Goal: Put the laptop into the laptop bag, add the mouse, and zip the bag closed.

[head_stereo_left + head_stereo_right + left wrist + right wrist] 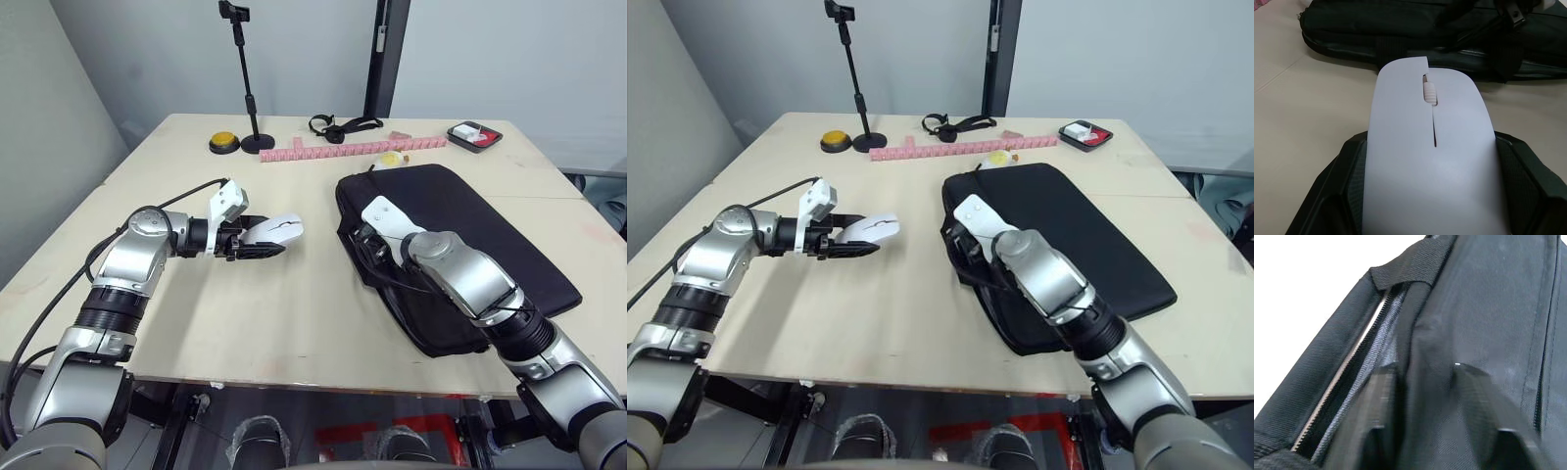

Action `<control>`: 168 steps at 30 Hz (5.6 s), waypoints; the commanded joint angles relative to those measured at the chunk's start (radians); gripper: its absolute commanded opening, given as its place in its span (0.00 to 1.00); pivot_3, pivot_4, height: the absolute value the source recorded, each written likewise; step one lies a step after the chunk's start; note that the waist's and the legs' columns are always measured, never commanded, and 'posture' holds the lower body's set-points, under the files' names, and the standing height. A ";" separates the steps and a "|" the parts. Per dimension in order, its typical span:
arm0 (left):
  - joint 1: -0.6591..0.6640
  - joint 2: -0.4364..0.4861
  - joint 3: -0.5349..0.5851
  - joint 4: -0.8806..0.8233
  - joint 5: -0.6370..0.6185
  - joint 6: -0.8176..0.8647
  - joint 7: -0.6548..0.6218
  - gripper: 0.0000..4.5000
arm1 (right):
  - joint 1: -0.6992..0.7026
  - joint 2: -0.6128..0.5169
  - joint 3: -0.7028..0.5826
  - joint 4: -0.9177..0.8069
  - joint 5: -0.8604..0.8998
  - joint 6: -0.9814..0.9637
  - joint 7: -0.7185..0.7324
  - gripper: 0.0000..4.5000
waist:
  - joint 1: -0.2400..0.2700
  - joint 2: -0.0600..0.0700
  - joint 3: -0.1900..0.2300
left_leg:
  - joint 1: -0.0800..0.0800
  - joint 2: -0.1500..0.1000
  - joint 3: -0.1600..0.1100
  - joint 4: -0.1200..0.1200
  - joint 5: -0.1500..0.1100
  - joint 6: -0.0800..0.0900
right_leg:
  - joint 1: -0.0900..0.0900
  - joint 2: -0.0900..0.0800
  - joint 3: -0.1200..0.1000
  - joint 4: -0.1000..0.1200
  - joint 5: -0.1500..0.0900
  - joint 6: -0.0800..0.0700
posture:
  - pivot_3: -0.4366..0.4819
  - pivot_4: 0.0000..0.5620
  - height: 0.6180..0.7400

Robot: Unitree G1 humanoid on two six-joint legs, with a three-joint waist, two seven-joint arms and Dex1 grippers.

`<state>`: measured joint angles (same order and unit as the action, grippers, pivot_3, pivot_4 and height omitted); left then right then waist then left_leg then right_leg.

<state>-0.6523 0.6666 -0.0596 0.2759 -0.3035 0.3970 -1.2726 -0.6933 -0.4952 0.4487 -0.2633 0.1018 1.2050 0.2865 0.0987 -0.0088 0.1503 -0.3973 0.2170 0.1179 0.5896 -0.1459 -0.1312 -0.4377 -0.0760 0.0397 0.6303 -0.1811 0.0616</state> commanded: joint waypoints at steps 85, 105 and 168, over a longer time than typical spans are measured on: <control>-0.349 -0.605 -0.071 0.646 0.231 -0.343 0.263 0.99 | -0.342 0.208 -1.104 0.141 0.946 0.409 -0.282 0.00 | 0.022 0.004 0.002 | -0.004 0.000 0.001 -0.008 0.002 0.002 | -0.003 0.000 -0.002 -0.008 0.001 0.001 | 0.48 0.27 1.00; 0.115 -0.035 0.148 -0.355 -0.247 0.274 -0.036 0.99 | -0.291 0.149 -1.044 0.178 0.960 0.409 -0.227 0.00 | 0.007 0.005 0.003 | -0.005 0.001 0.001 -0.012 0.001 0.000 | -0.005 0.001 -0.004 -0.010 0.000 -0.001 | 0.48 0.27 1.00; -0.048 0.518 0.245 0.305 -0.263 0.288 -0.321 1.00 | 0.783 -0.612 -1.250 0.029 0.549 -0.485 0.906 0.99 | 0.020 0.004 0.000 | -0.001 0.002 0.002 -0.004 -0.003 0.010 | -0.001 -0.002 -0.003 -0.004 -0.003 -0.003 | 0.48 0.27 1.00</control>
<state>-0.6648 1.1980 0.2059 0.5783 -0.5688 0.6590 -1.5661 0.1089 -1.1099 -0.7701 -0.1791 0.6164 0.7253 1.1985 0.1184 -0.0045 0.1506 -0.3984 0.2185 0.1201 0.5860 -0.1486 -0.1205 -0.4383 -0.0783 0.0359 0.6267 -0.1836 0.0583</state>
